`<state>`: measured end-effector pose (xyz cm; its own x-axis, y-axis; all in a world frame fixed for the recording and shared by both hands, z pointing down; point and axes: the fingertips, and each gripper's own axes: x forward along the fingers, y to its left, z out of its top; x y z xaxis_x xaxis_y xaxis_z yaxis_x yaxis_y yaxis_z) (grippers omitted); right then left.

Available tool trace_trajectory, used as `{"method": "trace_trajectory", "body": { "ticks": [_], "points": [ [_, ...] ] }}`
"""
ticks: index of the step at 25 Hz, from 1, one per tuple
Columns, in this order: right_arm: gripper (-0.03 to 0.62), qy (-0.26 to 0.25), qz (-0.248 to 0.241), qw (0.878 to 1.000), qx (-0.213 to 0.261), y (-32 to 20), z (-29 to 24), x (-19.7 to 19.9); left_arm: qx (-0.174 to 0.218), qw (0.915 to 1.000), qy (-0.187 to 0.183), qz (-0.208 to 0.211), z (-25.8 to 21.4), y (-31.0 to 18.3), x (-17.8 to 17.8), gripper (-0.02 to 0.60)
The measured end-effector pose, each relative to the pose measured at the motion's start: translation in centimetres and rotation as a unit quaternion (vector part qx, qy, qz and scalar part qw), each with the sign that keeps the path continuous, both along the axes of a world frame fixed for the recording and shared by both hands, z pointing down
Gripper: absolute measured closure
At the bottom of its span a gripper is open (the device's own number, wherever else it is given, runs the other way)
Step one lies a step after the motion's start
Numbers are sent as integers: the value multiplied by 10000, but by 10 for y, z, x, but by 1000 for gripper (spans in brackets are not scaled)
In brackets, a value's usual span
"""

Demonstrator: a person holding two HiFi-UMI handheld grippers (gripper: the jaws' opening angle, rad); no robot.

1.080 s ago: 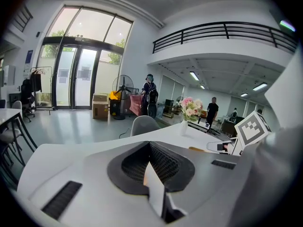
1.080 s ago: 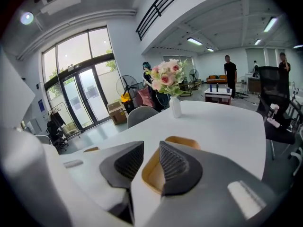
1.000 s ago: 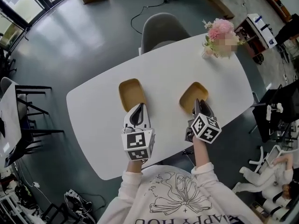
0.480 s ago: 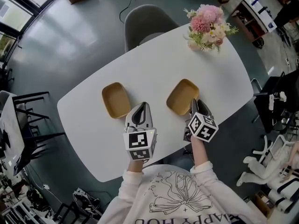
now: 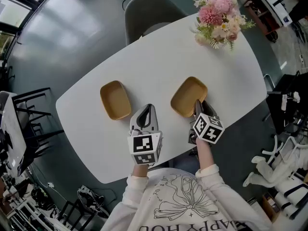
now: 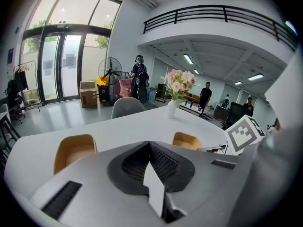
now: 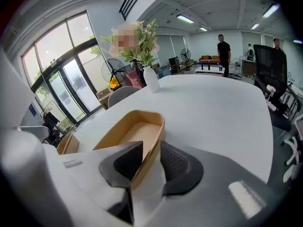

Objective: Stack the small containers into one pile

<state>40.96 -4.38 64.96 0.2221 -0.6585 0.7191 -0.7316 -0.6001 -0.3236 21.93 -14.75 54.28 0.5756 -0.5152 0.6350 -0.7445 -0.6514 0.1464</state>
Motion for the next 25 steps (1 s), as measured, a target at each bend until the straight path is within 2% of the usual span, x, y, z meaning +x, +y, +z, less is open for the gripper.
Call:
{"method": "trace_trajectory", "body": {
  "ticks": [3,10,17,25],
  "points": [
    [470,-57,-16,10000,-13,-3,5,-2,-42,10000,-24,-8,5,1,0,574],
    [562,-103,86,9999,11,-6,7,-3,-88,9999,-40,-90,8,4,-9,574],
    [565,-35,0,10000,89,-12,-7,-12,-27,9997,43,-243,1,0,-25,574],
    [565,86,-218,9977,628,-35,-64,-40,215,9978,250,-572,-28,-5,-68,574]
  ]
}}
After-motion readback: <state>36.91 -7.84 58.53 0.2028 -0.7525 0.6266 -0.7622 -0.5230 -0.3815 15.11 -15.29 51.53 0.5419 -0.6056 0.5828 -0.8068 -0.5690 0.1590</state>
